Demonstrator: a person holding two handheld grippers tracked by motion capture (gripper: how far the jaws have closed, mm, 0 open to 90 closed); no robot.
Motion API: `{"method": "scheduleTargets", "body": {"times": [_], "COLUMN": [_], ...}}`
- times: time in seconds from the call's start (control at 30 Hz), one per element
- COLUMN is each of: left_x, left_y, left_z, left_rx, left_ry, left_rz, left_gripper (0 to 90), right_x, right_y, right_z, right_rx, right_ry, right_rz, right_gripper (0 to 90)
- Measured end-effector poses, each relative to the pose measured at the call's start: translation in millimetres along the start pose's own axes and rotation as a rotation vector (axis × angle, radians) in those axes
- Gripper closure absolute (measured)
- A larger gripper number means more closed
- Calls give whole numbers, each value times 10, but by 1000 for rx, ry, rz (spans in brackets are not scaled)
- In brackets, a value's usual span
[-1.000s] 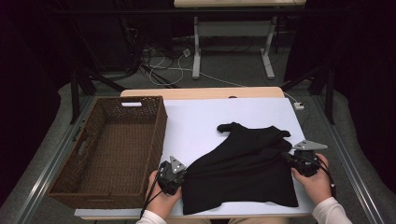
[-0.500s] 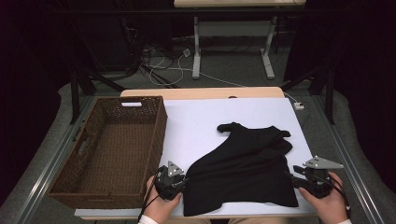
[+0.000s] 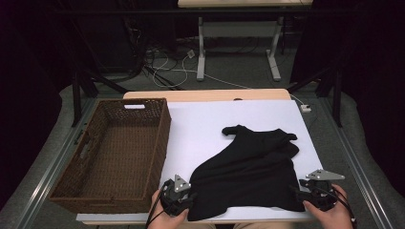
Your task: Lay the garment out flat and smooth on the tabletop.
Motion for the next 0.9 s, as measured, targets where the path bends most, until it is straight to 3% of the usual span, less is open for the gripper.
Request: {"method": "scheduleTargets", "body": {"times": [0.1,0.17,0.2,0.37,0.53,0.7,0.9], "left_x": [-1,2,7,96,276,435,551], "left_y": [-15,-14,-13,-49,-130,-256,-350], "left_z": [-62,-78,-77,-54,-54,-63,-71], "left_rx": [-29,-30,-25,0,21,34,76], "left_ry": [-14,-20,-28,-50,-64,-74,-93], "left_rz": [7,13,14,29,7,-7,-28], "left_gripper": [843,878,885,892,892,893,891], "right_x": [1,3,6,72,278,486,650], "right_y": [10,18,18,3,-54,-214,-328], "right_z": [63,114,130,140,142,113,126], "right_rx": [12,-6,-10,35,55,27,-29], "right_ry": [19,62,78,79,81,86,116], "right_rz": [-14,-17,-15,8,-2,11,-18], "right_gripper": [702,840,860,871,873,874,872]}}
Point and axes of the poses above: each handheld gripper's, and its own axes: x roughly backward along the jaws, y roughly out of its top, z roughly to its left, the point moved 8 cm from there along -x, roughly forward along the jaws, and after that the axes turned 11 degrees about x, right-handed, at the moved point
